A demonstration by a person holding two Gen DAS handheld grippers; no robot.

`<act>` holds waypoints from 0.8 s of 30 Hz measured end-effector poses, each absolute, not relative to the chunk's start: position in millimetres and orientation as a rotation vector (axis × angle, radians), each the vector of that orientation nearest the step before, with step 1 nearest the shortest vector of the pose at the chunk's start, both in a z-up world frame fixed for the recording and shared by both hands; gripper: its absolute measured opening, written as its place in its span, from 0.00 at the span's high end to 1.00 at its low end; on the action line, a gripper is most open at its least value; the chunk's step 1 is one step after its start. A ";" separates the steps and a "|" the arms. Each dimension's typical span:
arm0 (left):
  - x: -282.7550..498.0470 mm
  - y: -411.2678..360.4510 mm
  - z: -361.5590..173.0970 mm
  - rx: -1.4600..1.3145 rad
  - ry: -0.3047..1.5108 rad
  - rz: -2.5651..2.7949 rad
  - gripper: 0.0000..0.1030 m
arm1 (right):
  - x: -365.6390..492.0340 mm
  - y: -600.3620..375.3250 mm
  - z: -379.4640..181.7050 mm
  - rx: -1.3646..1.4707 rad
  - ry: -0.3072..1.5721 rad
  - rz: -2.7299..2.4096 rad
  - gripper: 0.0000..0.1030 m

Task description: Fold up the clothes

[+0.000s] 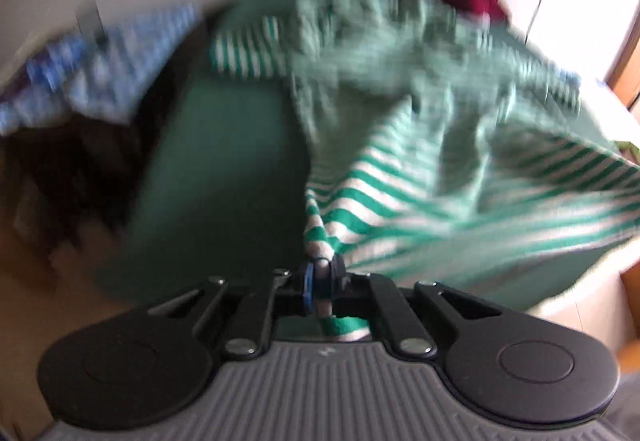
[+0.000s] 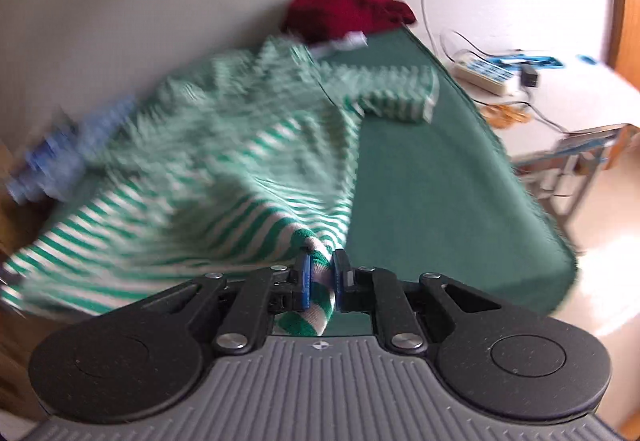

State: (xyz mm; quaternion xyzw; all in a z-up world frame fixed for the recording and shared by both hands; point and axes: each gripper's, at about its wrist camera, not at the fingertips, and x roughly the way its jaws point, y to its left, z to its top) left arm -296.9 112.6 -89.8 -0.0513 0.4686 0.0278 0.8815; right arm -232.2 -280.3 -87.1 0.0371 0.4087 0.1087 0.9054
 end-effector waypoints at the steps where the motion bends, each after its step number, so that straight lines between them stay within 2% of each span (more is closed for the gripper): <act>1: -299.6 110.1 -97.0 -0.104 0.991 0.056 0.97 | -234.0 -281.9 -96.3 0.067 0.875 0.217 0.89; 7: -302.4 100.2 -118.5 -0.040 1.057 0.061 0.96 | -244.9 -278.3 -126.1 -0.062 0.957 0.189 0.88; 12: -305.1 103.8 -126.8 -0.038 1.083 0.097 0.97 | -256.6 -298.7 -135.6 -0.032 0.979 0.161 0.86; 13: -305.4 104.4 -126.0 -0.047 1.082 0.099 0.97 | -260.9 -297.8 -136.8 -0.025 0.969 0.189 0.83; 14: -305.7 105.0 -125.2 -0.055 1.081 0.101 0.97 | -265.3 -296.9 -137.9 -0.017 0.958 0.217 0.75; 16: -305.4 103.9 -124.2 -0.054 1.074 0.108 0.96 | -273.0 -288.2 -145.3 -0.038 0.963 0.289 0.65; 17: -304.7 101.6 -124.2 -0.041 1.069 0.113 0.93 | -275.6 -284.2 -150.7 -0.043 0.968 0.304 0.64; 19: -303.1 100.8 -129.5 -0.024 1.060 0.113 0.78 | -277.1 -282.5 -162.5 -0.007 0.993 0.305 0.64; 20: -302.8 101.9 -134.9 -0.029 1.063 0.116 0.58 | -276.2 -285.3 -167.7 0.032 1.003 0.288 0.64; 21: -302.6 103.2 -141.0 -0.036 1.067 0.120 0.51 | -275.2 -288.5 -172.8 0.073 1.013 0.268 0.64; 23: -302.7 104.7 -150.5 -0.055 1.057 0.112 0.50 | -273.1 -295.5 -179.3 0.147 1.014 0.235 0.62; 24: -302.8 105.4 -155.2 -0.065 1.051 0.107 0.43 | -271.9 -297.8 -181.7 0.173 1.008 0.225 0.62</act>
